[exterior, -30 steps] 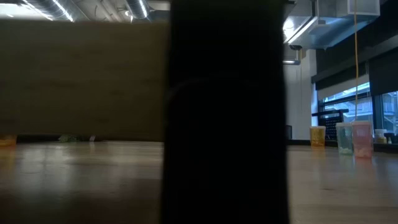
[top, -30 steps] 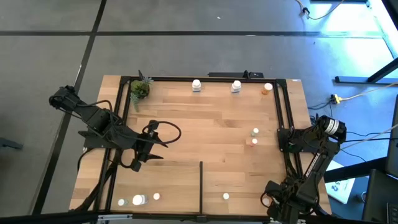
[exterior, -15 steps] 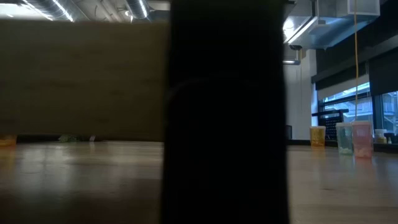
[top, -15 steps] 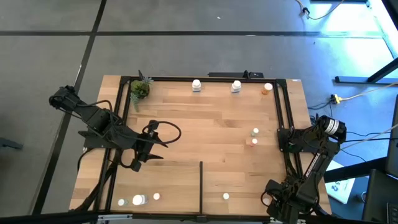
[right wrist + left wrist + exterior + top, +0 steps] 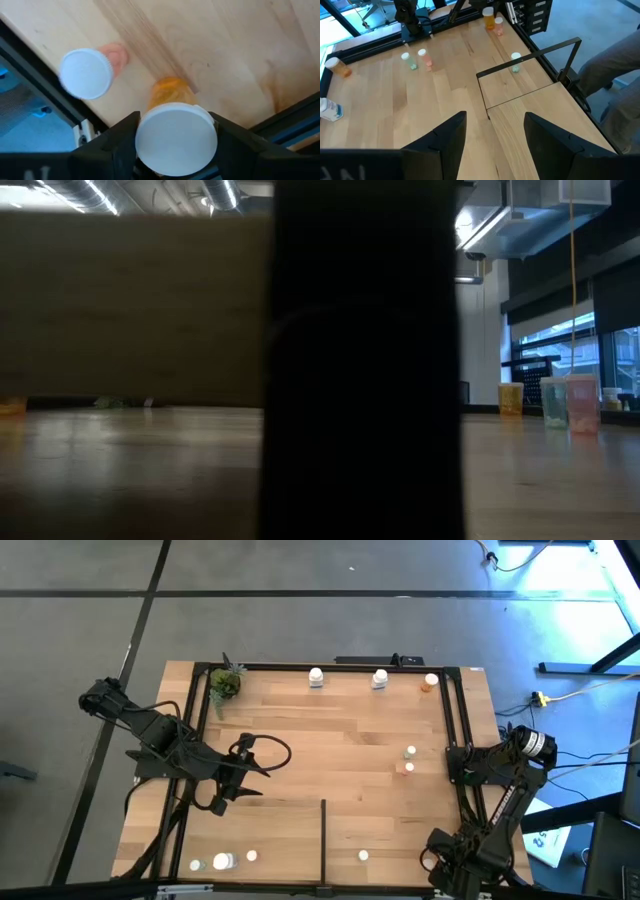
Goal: Pick and place medicine bottles onto shelf by color
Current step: Put the bottom right orange pill bottle on the shelf
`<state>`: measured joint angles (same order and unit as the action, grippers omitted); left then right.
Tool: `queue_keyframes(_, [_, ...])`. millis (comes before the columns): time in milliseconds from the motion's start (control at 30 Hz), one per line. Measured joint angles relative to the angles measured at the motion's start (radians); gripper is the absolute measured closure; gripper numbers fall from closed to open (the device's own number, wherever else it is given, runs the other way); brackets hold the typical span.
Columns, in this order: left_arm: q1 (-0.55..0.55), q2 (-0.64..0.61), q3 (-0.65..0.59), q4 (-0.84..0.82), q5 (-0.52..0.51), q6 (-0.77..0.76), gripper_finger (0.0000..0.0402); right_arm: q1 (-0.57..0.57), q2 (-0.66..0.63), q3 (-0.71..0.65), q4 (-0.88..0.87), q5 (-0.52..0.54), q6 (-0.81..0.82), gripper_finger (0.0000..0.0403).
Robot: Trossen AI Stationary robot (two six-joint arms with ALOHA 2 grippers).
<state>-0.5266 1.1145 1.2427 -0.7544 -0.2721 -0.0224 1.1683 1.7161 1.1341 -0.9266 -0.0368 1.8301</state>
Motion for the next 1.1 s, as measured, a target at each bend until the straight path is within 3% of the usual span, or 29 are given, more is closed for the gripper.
queue_keyframes(500, [0.0, 0.0, 0.0, 0.0, 0.0, 0.0, 0.0209, -0.07, -0.001, 0.25, -0.345, -0.016, -0.006, 0.0187])
queue_keyframes(867, [0.0, 0.0, 0.0, 0.0, 0.0, 0.0, 0.0209, -0.248, -0.001, 0.404, -0.472, 0.071, -0.241, 0.0186])
queue_keyframes(1100, [0.0, 0.0, 0.0, 0.0, 0.0, 0.0, 0.0209, -0.421, -0.001, 0.482, -0.527, 0.149, -0.463, 0.0185])
